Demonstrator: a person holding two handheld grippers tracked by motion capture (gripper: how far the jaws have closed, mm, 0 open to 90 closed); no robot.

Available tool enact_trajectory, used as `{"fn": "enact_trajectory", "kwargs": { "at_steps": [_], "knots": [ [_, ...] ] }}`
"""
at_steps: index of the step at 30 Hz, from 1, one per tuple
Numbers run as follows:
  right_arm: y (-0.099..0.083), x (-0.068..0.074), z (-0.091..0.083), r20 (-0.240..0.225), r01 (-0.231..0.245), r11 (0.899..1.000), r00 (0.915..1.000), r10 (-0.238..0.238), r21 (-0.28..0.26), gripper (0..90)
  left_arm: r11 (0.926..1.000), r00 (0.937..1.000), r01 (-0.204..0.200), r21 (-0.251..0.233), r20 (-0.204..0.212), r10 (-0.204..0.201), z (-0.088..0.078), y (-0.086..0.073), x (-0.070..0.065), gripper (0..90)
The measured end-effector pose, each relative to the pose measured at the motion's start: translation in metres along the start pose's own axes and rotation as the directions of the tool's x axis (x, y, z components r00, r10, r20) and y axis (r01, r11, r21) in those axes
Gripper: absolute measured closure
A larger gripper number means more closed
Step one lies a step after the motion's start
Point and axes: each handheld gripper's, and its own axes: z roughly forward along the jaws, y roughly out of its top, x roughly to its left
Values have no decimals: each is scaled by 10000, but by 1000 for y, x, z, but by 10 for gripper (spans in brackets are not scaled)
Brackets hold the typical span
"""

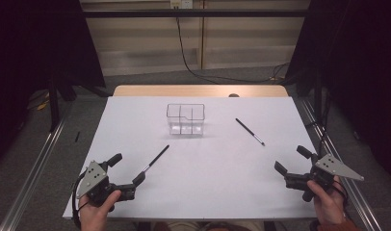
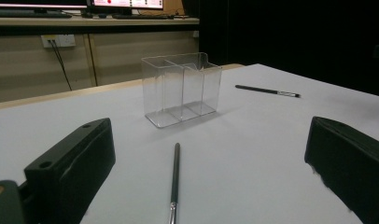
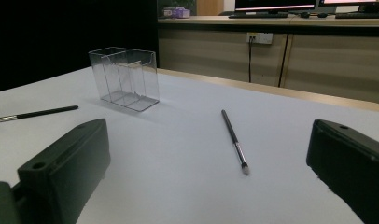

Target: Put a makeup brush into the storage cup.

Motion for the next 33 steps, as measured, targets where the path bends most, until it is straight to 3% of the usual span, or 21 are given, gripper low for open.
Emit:
{"fn": "enact_trajectory", "kwargs": {
  "at_steps": [18, 29, 33],
  "knots": [
    [1, 2, 0, -91, 2, 10000, 10000, -2, 21, 0, 9999, 9991, 5, 151, 414, -12, 7, 1, -1, 21],
    [1, 3, 1, -173, 7, 10000, 9999, -7, -12, 0, 9985, 9983, -127, 528, 574, 96, 18, 9, -2, 22],
    [1, 3, 2, -200, 26, 10000, 9998, -26, -4, 0, 9977, 9973, -97, 669, 733, 48, 23, 19, -3, 31]
  ]
}}
